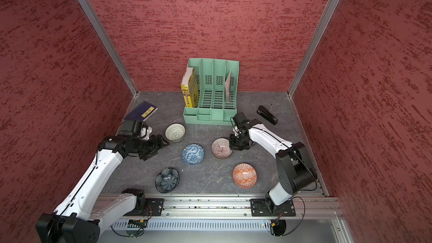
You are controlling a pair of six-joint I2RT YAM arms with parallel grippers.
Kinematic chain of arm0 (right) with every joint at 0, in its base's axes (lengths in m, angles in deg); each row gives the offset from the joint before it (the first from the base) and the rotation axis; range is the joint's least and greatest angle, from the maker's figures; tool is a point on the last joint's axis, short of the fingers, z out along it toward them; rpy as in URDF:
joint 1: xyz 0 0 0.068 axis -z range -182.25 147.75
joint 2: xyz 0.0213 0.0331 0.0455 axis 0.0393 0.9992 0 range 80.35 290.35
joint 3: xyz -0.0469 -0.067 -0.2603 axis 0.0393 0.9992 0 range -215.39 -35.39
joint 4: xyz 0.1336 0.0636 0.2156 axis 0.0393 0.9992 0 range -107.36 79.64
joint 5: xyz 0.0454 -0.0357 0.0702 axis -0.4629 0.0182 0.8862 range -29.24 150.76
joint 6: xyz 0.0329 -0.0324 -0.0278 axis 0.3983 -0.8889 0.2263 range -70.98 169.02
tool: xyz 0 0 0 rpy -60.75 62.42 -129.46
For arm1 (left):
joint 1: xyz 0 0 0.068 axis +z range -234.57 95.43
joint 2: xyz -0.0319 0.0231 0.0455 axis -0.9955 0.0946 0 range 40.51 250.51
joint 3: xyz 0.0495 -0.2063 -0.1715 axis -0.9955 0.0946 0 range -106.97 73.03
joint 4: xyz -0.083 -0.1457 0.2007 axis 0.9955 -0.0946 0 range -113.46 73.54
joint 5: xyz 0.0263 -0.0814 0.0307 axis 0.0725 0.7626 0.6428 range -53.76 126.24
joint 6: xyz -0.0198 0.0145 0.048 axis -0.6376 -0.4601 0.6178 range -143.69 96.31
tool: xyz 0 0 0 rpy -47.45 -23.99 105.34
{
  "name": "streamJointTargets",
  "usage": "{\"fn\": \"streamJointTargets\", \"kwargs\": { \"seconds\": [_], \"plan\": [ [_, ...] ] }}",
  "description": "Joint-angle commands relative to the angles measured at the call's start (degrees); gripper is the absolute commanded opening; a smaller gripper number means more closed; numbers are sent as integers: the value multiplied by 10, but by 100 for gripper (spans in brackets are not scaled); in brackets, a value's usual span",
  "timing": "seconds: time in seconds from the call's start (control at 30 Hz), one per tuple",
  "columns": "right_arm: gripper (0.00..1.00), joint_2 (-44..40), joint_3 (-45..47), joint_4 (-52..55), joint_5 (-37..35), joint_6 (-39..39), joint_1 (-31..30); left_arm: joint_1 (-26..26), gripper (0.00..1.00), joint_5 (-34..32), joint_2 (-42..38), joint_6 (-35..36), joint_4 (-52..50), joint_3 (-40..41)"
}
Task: Stack the bowls
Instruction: Place the bowl on the bowl.
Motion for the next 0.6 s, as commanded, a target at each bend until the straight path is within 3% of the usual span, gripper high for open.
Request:
{"fn": "streamJointTargets", "kwargs": {
  "seconds": [0.0, 0.57],
  "plan": [
    [10, -1, 1, -1, -3, -6, 4, 4, 81, 5, 0, 9, 11, 8],
    [20, 0, 2, 7, 10, -3, 3, 4, 81, 7, 0, 10, 13, 9]
  ]
}}
